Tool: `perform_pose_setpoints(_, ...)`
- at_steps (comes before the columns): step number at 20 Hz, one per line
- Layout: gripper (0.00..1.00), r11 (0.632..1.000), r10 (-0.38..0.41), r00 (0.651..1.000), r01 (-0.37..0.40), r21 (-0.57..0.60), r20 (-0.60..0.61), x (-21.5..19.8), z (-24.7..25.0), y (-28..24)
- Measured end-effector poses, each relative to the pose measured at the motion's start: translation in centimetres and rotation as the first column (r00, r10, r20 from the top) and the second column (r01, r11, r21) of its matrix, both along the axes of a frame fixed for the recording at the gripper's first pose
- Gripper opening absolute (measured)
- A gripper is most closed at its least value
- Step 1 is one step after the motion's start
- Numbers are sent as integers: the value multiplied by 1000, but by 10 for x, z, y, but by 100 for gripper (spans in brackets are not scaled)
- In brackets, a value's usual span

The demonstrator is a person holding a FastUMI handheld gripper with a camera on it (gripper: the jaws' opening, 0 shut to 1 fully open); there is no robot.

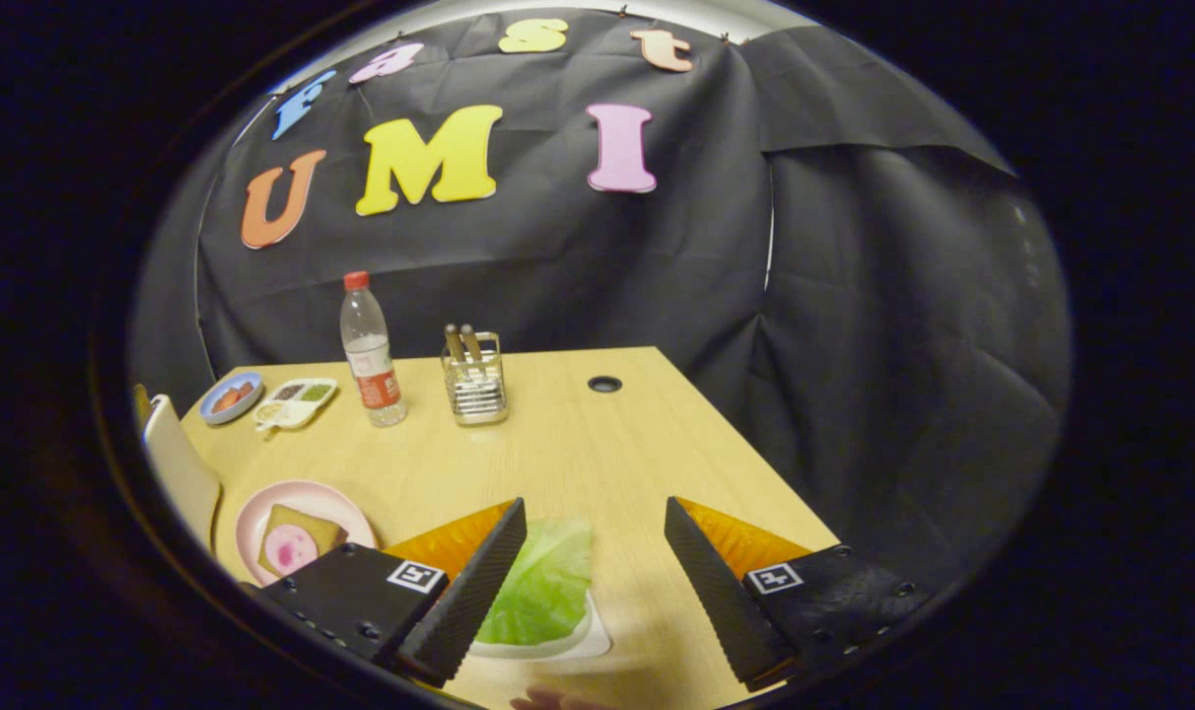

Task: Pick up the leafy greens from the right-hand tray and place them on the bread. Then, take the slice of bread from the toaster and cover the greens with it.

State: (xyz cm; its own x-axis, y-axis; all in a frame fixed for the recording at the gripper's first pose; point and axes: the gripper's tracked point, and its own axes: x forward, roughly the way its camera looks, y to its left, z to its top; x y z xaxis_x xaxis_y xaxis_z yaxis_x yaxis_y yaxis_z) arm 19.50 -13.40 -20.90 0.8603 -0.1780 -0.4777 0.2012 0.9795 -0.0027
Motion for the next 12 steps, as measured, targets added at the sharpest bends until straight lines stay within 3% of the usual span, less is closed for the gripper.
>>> perform_pose_setpoints(7, 95, 995, 39, 979, -20, 97, -200, 16, -67, 7)
perform_pose_setpoints(10, 75, 989, 76, 972, -45, 141, -224, 16, -70, 21)
perform_pose_setpoints(12, 71, 987, 88, 967, -52, 153, -237, 16, -72, 26)
